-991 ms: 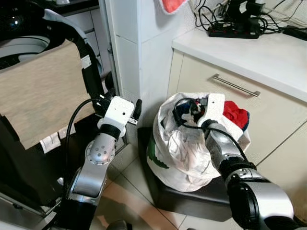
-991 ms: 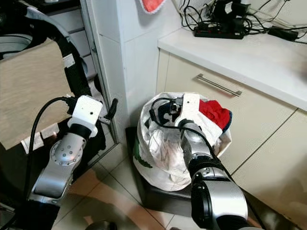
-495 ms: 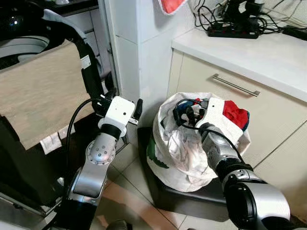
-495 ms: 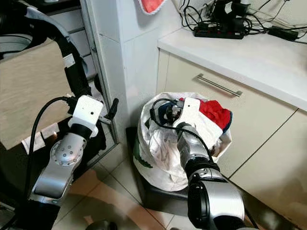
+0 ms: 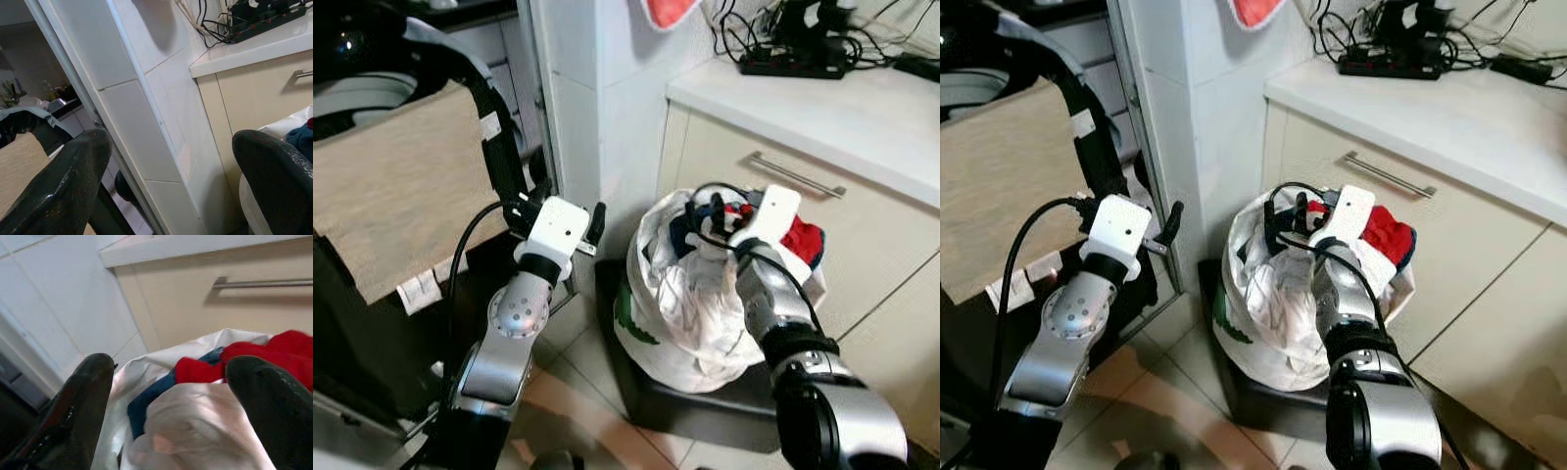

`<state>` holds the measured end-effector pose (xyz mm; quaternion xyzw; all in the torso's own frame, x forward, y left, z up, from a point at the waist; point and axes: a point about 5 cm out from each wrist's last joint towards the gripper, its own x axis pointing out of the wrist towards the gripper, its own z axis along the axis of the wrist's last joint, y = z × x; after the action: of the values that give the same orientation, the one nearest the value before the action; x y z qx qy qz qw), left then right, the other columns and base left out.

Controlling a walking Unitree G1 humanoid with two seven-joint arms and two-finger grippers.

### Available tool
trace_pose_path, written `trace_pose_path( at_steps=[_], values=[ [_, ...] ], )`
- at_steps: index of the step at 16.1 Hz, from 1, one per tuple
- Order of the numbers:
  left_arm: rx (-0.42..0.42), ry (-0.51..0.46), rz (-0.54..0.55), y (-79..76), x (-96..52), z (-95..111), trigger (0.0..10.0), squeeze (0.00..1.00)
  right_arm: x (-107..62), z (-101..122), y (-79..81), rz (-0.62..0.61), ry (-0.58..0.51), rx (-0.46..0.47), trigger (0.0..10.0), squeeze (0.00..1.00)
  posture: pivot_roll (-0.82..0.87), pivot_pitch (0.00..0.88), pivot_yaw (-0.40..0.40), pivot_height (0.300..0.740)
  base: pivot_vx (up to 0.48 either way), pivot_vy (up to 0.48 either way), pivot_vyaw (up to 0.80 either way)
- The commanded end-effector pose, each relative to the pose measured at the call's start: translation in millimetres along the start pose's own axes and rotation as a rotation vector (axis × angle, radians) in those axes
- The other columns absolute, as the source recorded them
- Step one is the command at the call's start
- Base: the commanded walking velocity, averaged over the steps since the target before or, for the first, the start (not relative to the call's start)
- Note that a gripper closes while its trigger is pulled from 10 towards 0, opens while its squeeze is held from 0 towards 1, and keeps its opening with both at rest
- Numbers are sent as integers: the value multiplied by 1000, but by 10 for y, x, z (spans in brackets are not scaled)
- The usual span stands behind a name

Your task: Clothes washing

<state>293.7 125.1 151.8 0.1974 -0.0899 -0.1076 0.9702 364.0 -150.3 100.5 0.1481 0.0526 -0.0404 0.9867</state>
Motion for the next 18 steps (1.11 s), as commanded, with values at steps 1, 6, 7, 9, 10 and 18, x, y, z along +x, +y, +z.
trace_pose_path(
  at_steps=[1,6,7,9,10,18],
  values=[
    [8,-8,-10,-5,-16,29,10000,0,12,113,-21,-12,-43,-6,10000,1000,-24,0,-5,740,0,0,0],
    [7,-11,-15,-14,-4,34,10000,0,-59,-290,-188,-100,208,43,10000,0,-18,0,1,740,0,0,0],
    [8,-12,-16,-11,2,36,10000,0,-68,-335,-206,-109,237,47,10000,0,-16,0,6,740,0,0,0],
    [11,-17,-21,-14,13,49,10000,0,-75,-402,-220,-111,301,41,10000,0,-10,0,9,740,0,0,0],
    [13,-19,-23,-10,18,56,10000,0,-99,-476,-242,-116,367,6,10000,0,-10,0,10,740,0,0,0],
    [16,-13,-18,-10,0,55,10000,0,-138,-547,-361,-194,449,-33,0,0,0,0,-2,740,0,0,0]
  ],
)
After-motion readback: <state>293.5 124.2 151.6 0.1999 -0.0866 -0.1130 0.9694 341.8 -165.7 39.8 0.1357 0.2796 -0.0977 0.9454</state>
